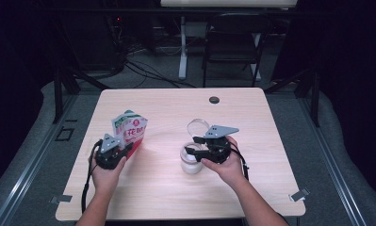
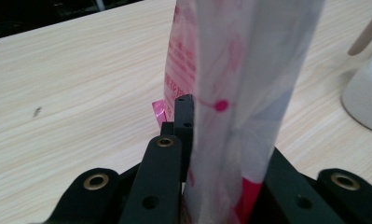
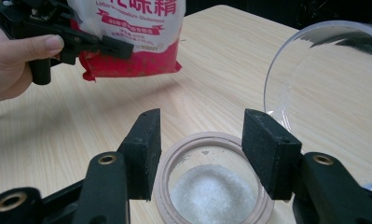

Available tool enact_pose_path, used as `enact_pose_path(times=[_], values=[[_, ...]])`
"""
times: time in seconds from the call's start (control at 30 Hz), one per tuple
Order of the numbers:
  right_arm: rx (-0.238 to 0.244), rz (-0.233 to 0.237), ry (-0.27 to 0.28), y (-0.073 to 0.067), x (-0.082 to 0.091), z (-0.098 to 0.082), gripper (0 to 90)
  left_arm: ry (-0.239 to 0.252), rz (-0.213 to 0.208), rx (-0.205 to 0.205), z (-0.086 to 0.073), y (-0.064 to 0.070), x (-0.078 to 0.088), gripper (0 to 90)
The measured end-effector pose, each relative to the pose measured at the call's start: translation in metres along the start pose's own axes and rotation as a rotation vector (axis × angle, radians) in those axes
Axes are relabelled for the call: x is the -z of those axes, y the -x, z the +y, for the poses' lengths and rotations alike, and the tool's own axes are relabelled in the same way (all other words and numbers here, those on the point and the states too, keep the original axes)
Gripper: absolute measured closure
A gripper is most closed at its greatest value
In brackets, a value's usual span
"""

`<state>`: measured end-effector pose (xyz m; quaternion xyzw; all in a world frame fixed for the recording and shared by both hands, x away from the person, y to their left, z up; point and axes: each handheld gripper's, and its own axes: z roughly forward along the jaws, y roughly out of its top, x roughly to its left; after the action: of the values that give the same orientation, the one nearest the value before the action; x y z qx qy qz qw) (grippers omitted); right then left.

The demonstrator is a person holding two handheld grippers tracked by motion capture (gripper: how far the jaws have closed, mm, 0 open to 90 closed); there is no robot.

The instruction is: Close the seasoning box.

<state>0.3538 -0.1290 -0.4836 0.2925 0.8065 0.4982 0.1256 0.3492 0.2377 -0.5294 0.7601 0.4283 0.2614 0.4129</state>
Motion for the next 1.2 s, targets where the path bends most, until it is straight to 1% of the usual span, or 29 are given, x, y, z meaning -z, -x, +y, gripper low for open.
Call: enact_pose_path(times=[0.2, 0.23, 0.33, 0.43, 0.47, 0.6, 0.63, 0.67, 0.77, 0.83, 0.87, 0.97, 1.03, 1.13, 1.2], values=[[0.001, -0.004, 0.001, 0.001, 0.0, 0.0, 47.5, 0.0, 0.049, 0.029, -0.004, -0.014, 0.007, 83.8], [0.001, -0.005, 0.001, 0.001, 0.0, 0.0, 47.5, -0.002, 0.06, 0.039, -0.005, -0.018, 0.008, 83.9], [0.0, -0.003, -0.001, 0.002, 0.0, 0.0, 47.6, -0.007, 0.072, 0.049, -0.007, -0.022, 0.009, 84.0], [-0.004, -0.002, 0.006, 0.002, -0.002, 0.0, 47.6, -0.025, 0.095, 0.059, -0.01, -0.027, 0.009, 84.2], [-0.005, -0.001, 0.006, 0.002, -0.002, 0.0, 47.6, -0.024, 0.102, 0.068, -0.012, -0.028, 0.009, 84.3], [-0.002, 0.004, 0.003, 0.001, -0.003, 0.001, 48.1, -0.039, 0.127, 0.072, -0.014, -0.034, 0.011, 84.7], [-0.003, 0.006, 0.003, 0.001, -0.003, 0.001, 48.1, -0.05, 0.137, 0.062, -0.015, -0.035, 0.012, 84.8], [-0.005, 0.016, 0.007, 0.001, -0.004, 0.002, 48.1, -0.047, 0.14, 0.067, -0.015, -0.035, 0.011, 84.9], [-0.005, 0.017, 0.005, 0.0, -0.005, 0.003, 48.1, -0.062, 0.147, 0.062, -0.017, -0.038, 0.011, 85.1], [-0.004, 0.02, 0.001, 0.0, -0.006, 0.002, 48.4, -0.056, 0.151, 0.081, -0.019, -0.04, 0.011, 85.3], [-0.003, 0.025, 0.0, 0.0, -0.006, 0.002, 48.5, -0.058, 0.155, 0.082, -0.019, -0.041, 0.011, 85.4], [-0.004, 0.025, 0.001, 0.001, -0.006, 0.003, 48.5, -0.055, 0.164, 0.111, -0.023, -0.046, 0.013, 85.7], [-0.007, 0.025, 0.005, 0.001, -0.006, 0.003, 48.5, -0.048, 0.164, 0.14, -0.025, -0.049, 0.013, 85.9], [-0.007, 0.025, 0.001, 0.001, -0.007, 0.003, 48.5, -0.044, 0.162, 0.156, -0.027, -0.051, 0.014, 85.9], [-0.006, 0.027, -0.002, 0.001, -0.007, 0.003, 48.5, -0.044, 0.166, 0.157, -0.027, -0.052, 0.014, 85.8]])
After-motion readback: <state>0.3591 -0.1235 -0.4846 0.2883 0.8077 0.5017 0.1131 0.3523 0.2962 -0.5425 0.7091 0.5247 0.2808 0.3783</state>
